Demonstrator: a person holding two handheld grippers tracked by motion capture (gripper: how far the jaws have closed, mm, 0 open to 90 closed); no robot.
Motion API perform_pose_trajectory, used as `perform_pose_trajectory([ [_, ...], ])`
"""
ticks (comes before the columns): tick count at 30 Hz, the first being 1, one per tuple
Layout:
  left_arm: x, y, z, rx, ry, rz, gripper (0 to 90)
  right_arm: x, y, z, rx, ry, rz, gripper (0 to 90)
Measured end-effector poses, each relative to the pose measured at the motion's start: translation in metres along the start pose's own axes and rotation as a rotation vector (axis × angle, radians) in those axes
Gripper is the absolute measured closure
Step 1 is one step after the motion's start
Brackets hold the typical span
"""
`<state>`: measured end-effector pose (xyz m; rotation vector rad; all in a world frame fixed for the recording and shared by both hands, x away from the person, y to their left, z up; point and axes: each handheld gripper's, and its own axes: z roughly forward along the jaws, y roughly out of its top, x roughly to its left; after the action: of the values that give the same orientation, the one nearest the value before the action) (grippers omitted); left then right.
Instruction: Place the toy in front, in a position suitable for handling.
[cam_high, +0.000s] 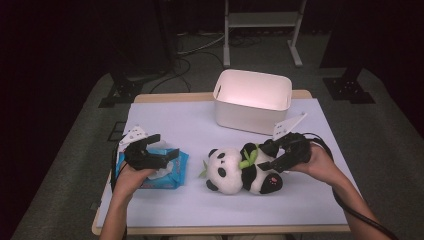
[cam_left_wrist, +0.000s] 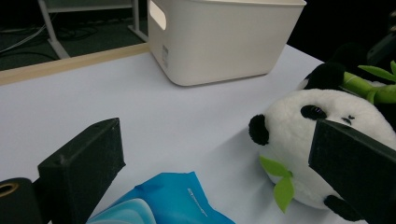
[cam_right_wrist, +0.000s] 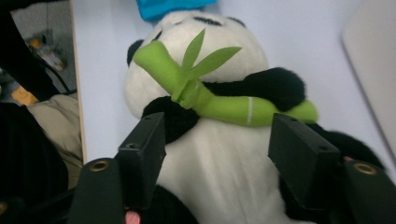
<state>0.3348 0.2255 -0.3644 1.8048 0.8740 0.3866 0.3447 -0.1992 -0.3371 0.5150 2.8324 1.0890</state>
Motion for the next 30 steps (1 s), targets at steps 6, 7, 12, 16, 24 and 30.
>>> perform_pose_trajectory([
  [6,0.002,0.0,-0.002,-0.007,-0.001,-0.009,2.4,0.003,-0.002,0.025,0.091,-0.038,-0.02,24.0],
  [7,0.002,0.001,-0.002,-0.01,-0.005,-0.01,2.4,0.003,-0.002,0.025,0.091,-0.038,-0.02,24.0],
  [12,0.002,0.004,-0.006,-0.025,-0.002,-0.006,2.3,0.006,-0.002,0.029,0.11,-0.074,-0.037,18.7],
  [16,0.004,0.004,-0.006,-0.027,0.0,-0.009,2.4,0.013,-0.002,0.029,0.124,-0.115,-0.079,18.5],
  [24,0.003,0.006,-0.005,-0.034,-0.01,-0.007,2.4,0.018,-0.005,0.027,0.105,-0.142,-0.055,20.6],
  [30,0.001,0.008,-0.006,-0.025,-0.027,0.007,2.3,0.018,-0.004,0.025,0.073,-0.165,-0.036,25.6],
])
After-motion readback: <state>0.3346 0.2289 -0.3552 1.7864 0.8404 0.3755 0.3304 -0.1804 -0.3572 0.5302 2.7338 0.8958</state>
